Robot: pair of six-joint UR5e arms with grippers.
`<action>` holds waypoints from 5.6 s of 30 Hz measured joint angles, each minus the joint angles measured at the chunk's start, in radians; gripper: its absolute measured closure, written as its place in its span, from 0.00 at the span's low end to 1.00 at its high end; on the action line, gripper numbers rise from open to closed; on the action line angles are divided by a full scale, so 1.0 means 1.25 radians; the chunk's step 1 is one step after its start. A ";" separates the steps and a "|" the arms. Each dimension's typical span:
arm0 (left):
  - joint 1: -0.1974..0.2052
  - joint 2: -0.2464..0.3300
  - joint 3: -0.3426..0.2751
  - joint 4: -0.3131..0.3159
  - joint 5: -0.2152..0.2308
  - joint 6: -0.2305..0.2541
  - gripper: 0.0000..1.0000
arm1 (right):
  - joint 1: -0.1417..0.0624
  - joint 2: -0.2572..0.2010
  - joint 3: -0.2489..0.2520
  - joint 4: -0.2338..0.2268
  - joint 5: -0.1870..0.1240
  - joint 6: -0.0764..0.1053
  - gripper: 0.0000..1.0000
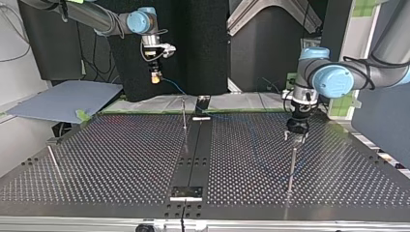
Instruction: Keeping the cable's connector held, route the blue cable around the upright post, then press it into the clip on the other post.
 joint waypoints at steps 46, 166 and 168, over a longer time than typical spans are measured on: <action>-0.004 0.153 -0.013 -0.131 -0.001 0.068 0.00 | 0.000 0.000 0.000 -0.012 0.000 0.015 1.00; -0.096 0.181 0.251 -0.502 -0.108 0.868 0.00 | 0.012 0.000 -0.033 0.008 -0.043 0.045 1.00; -0.100 0.181 0.251 -0.504 -0.111 0.867 0.00 | 0.012 0.000 -0.033 0.009 -0.043 0.045 1.00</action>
